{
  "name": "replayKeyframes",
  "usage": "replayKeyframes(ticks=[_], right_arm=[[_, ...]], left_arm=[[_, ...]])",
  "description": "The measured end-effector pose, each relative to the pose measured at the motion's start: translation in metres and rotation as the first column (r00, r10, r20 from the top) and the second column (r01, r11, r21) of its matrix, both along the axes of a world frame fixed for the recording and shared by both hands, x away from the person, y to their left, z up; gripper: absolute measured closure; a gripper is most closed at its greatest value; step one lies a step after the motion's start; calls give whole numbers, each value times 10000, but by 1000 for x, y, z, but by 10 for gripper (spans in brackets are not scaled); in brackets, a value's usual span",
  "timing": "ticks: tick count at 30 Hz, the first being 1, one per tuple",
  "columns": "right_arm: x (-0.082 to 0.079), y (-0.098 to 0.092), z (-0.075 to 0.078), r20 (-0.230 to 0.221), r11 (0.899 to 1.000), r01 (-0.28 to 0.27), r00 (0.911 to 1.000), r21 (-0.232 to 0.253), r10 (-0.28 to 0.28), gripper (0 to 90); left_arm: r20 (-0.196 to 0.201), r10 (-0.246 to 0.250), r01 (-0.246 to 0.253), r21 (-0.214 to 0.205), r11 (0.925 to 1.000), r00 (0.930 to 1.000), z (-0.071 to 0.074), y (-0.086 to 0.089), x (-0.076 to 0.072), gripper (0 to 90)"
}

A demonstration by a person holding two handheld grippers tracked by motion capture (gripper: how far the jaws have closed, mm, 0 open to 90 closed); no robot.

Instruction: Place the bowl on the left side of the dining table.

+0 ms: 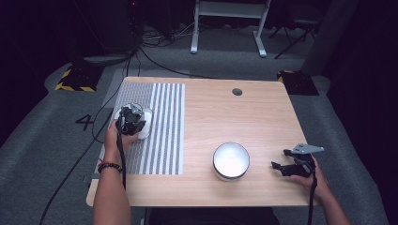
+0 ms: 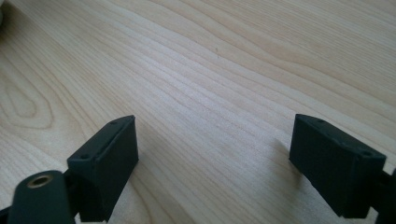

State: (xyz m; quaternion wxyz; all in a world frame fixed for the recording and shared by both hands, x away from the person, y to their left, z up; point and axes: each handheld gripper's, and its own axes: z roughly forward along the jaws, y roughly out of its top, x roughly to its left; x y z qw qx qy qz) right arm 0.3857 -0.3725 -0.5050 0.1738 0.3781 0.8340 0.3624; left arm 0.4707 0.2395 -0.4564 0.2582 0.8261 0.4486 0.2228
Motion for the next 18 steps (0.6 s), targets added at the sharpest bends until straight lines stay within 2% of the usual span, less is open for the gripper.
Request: replayKeyframes(ticks=[6, 13, 18], right_arm=[[0, 0, 0, 5, 10000, -5, 10000, -2, 5, 156], [0, 0, 0, -1, 10000, 2, 10000, 4, -2, 155], [0, 0, 0, 6, 10000, -4, 10000, -16, 4, 155]], left_arm=[[-173, -197, 198, 102, 9998, 9997, -10, -6, 1, 800], [-217, -56, 49, -324, 9995, 9997, -12, -2, 0, 779], [-324, -38, 23, -462, 9989, 9995, -11, 1, 0, 752]])
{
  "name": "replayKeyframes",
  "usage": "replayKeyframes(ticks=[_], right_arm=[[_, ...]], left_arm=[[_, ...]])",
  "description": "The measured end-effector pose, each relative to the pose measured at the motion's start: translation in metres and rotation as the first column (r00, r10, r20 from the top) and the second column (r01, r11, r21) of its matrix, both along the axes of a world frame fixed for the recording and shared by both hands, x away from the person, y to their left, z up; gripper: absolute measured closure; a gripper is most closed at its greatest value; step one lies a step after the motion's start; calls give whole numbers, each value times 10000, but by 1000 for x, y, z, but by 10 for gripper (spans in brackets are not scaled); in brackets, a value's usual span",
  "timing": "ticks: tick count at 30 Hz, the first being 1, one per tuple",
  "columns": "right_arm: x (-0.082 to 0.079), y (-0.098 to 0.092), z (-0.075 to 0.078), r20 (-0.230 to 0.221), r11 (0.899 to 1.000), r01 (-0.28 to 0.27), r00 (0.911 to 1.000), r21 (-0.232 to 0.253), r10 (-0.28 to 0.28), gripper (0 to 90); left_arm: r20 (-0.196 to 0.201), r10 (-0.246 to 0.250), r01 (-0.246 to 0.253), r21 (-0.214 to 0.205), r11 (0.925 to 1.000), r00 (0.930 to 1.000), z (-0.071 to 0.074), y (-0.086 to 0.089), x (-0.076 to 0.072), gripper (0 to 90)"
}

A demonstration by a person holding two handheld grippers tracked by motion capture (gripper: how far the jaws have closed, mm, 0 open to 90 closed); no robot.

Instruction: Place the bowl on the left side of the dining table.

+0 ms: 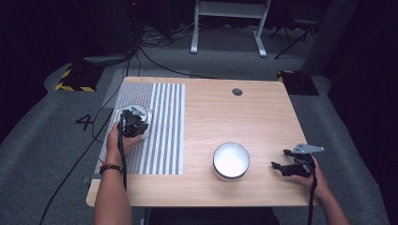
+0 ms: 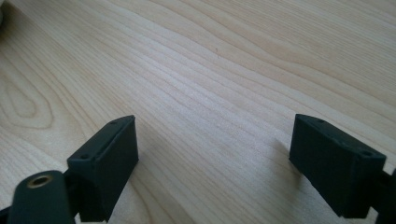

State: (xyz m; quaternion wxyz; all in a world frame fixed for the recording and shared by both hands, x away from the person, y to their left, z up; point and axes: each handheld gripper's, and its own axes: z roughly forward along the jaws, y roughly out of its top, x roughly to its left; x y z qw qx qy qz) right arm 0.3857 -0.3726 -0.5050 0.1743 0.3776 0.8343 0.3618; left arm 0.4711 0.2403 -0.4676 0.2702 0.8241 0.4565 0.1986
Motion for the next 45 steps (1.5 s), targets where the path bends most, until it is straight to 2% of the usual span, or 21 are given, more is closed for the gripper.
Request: replayKeyframes(ticks=[6, 9, 14, 21, 22, 24, 28, 33, 39, 45], right_arm=[[0, 0, 0, -1, 10000, -4, 10000, 0, 4, 155], [0, 0, 0, 7, 10000, -11, 10000, -7, 11, 156], [0, 0, 0, -2, 10000, 1, 10000, 5, -1, 156], [0, 0, 0, -3, 10000, -2, 10000, 1, 2, 155], [0, 0, 0, 2, 10000, -36, 10000, -5, 36, 156], [0, 0, 0, -2, 10000, -28, 10000, 8, 28, 155], [0, 0, 0, -2, 10000, -33, 10000, -7, 33, 155], [0, 0, 0, -9, 10000, -25, 10000, -1, 25, 156], [0, 0, 0, 6, 10000, -9, 10000, -1, 9, 156], [0, 0, 0, -4, 10000, 4, 10000, 11, -4, 156]], left_arm=[[-47, 32, -32, -53, 10000, 10000, 2, 0, 0, 720], [-28, 45, -44, 106, 9999, 10000, 4, 0, 1, 714], [14, 113, -113, -108, 9999, 9999, 7, 2, 1, 684], [117, 274, -273, -152, 9995, 9996, 9, 3, 0, 632], [23, 292, -291, -264, 9992, 9996, 9, 3, 0, 617], [104, 304, -302, -235, 9993, 9995, 9, 4, 0, 594], [33, 299, -297, -465, 9985, 9995, 10, 5, -2, 546], [57, 518, -513, -764, 9958, 9986, 11, 6, -4, 434], [-132, 397, -408, -1000, 9941, 9991, 10, 7, -4, 328], [-180, 783, -800, -1245, 9890, 9968, 10, 8, -3, 171]])
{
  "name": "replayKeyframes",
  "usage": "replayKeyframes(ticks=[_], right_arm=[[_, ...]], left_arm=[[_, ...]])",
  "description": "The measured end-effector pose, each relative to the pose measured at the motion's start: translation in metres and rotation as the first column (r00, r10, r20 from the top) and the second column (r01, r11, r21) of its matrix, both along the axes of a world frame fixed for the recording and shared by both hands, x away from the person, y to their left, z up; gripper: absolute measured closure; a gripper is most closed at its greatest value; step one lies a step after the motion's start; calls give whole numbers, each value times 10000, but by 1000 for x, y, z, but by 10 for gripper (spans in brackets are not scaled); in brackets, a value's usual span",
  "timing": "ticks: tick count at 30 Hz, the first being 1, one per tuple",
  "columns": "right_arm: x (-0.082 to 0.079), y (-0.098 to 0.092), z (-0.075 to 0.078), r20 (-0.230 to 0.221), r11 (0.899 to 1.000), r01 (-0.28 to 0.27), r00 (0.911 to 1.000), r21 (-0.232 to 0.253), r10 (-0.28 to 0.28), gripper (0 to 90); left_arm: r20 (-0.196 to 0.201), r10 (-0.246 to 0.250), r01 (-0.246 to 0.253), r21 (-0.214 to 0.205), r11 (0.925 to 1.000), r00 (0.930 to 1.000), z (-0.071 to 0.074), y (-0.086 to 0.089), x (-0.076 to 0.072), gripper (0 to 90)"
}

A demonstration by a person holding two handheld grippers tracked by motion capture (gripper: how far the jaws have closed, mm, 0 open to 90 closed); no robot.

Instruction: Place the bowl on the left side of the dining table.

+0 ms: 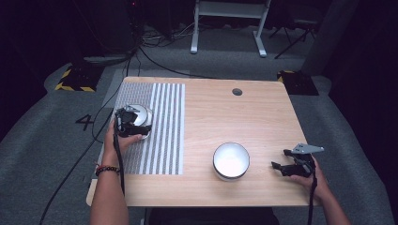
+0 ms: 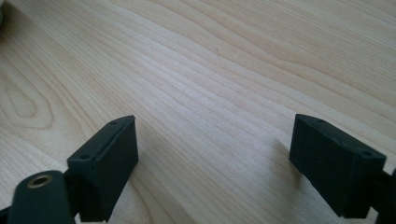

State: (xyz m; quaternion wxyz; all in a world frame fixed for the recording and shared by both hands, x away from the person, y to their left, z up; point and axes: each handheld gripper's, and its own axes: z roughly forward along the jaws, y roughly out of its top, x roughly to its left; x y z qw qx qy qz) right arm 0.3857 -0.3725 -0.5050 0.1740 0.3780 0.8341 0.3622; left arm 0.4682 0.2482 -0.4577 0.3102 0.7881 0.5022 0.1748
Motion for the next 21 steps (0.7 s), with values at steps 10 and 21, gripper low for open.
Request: replayKeyframes(ticks=[10, 21], right_arm=[[0, 0, 0, 1, 10000, -5, 10000, -9, 5, 156], [0, 0, 0, 1, 10000, -2, 10000, 0, 2, 156]], left_arm=[[345, 186, -176, -291, 9994, 9992, 4, 5, -5, 160], [409, 30, -38, 198, 9998, 9992, 7, -2, -8, 160]])
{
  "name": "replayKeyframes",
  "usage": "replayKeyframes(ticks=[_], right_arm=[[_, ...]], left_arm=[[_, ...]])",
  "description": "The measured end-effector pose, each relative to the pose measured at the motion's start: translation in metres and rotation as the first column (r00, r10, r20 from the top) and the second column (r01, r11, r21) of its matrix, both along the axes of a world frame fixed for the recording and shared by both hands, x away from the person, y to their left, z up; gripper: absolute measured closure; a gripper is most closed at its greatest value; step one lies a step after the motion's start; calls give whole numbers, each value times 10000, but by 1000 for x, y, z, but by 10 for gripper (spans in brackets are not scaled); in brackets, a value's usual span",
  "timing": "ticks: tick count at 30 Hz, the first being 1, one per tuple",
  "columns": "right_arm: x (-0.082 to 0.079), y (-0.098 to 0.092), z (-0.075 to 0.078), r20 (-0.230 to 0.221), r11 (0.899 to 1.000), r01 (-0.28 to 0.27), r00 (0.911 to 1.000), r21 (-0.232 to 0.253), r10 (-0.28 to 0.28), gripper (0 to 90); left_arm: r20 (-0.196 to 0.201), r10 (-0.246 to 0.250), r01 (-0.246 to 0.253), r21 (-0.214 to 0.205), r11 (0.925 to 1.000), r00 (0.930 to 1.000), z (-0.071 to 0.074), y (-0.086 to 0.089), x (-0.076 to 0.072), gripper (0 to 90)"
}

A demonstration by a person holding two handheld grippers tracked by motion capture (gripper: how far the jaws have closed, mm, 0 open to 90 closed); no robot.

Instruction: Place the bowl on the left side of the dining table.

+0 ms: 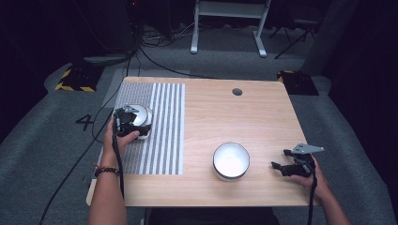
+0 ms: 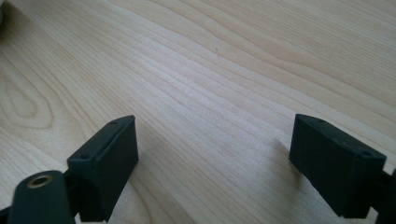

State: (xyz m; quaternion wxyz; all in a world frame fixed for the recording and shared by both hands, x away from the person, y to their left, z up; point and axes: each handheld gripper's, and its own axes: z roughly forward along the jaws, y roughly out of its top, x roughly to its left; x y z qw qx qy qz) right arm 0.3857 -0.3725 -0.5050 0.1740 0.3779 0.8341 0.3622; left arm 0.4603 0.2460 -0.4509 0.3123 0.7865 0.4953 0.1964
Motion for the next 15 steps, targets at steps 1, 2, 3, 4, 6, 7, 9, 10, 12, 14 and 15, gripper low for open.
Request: replayKeyframes(ticks=[1, 2, 3, 4, 6, 7, 9, 10, 12, 14, 15], right_arm=[[0, 0, 0, -4, 10000, -27, 10000, -17, 27, 156], [0, 0, 0, -5, 10000, 7, 10000, 11, -7, 156], [0, 0, 0, -1, 10000, 1, 10000, 2, -1, 156], [0, 0, 0, -2, 10000, 5, 10000, 3, -5, 156], [0, 0, 0, -2, 10000, 3, 10000, 3, -3, 155], [0, 0, 0, 4, 10000, -3, 10000, -10, 3, 156], [0, 0, 0, -5, 10000, 6, 10000, 10, -6, 155], [0, 0, 0, 4, 10000, -2, 10000, -7, 2, 155], [0, 0, 0, 0, 10000, -24, 10000, -11, 24, 155], [0, 0, 0, 0, 10000, 1, 10000, 1, -1, 156], [0, 0, 0, 3, 10000, -1, 10000, 1, 1, 155]], left_arm=[[1, -27, 27, 92, 10000, 10000, 1, -1, 0, 160], [20, -73, 72, 149, 9999, 10000, 2, -2, 0, 160], [29, -106, 105, 130, 9999, 9999, 3, -3, -1, 160], [83, -236, 235, 192, 9995, 9997, 4, -4, -2, 160], [99, -279, 277, 235, 9993, 9996, 6, -7, -4, 159], [134, -368, 363, 361, 9987, 9992, 7, -8, -5, 160], [173, -360, 348, 629, 9974, 9992, 9, -11, -6, 160], [111, -423, 417, 509, 9978, 9990, 9, -13, -7, 161], [176, -455, 443, 624, 9971, 9988, 10, -14, -8, 160], [195, -577, 566, 540, 9969, 9981, 11, -16, -10, 160], [179, -587, 575, 601, 9965, 9981, 12, -17, -11, 160]])
